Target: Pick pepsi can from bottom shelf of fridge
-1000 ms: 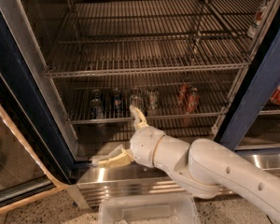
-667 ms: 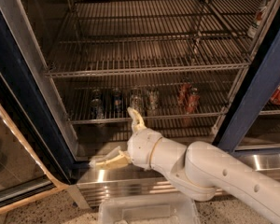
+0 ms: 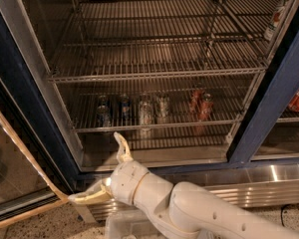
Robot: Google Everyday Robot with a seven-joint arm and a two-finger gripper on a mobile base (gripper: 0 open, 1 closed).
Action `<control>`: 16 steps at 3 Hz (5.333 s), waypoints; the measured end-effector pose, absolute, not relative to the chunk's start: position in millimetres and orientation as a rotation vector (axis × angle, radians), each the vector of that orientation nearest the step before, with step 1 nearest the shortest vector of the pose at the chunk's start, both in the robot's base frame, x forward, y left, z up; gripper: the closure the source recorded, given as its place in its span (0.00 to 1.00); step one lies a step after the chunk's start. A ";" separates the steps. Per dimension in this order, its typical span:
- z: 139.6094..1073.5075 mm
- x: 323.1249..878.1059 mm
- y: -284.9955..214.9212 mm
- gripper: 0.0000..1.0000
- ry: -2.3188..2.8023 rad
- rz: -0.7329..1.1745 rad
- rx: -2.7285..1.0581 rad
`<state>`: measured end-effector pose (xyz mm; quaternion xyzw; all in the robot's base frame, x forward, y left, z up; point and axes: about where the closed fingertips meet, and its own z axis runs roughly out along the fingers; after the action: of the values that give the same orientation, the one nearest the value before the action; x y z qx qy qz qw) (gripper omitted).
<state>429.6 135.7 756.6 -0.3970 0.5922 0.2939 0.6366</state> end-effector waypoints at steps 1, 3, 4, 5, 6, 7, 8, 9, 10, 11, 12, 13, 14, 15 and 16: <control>724.9 448.5 137.9 0.00 1.412 0.702 -0.767; 710.2 451.5 135.4 0.00 1.436 0.752 -0.700; 697.3 445.8 134.0 0.00 1.467 0.759 -0.650; 673.3 446.3 125.3 0.00 1.485 0.747 -0.543; 648.1 464.6 112.0 0.00 1.474 0.686 -0.416; 639.2 462.8 113.6 0.00 1.460 0.705 -0.365; 638.3 464.2 114.9 0.00 1.466 0.703 -0.368; 639.9 488.2 108.3 0.00 1.463 0.646 -0.352; 644.7 523.1 88.3 0.00 1.443 0.571 -0.304; 644.7 523.3 88.3 0.00 1.443 0.571 -0.304; 645.7 542.4 85.2 0.00 1.424 0.546 -0.285; 648.0 573.8 76.6 0.19 1.403 0.520 -0.258; 637.1 599.5 71.8 0.41 1.436 0.491 -0.262; 613.3 618.2 79.2 0.52 1.524 0.477 -0.327; 590.0 630.0 87.4 0.48 1.628 0.473 -0.400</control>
Offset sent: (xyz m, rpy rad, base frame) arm 0.0153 0.0028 -0.0250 0.0623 0.0595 -0.0634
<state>630.0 87.4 590.0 -0.1758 0.7149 0.2078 0.6441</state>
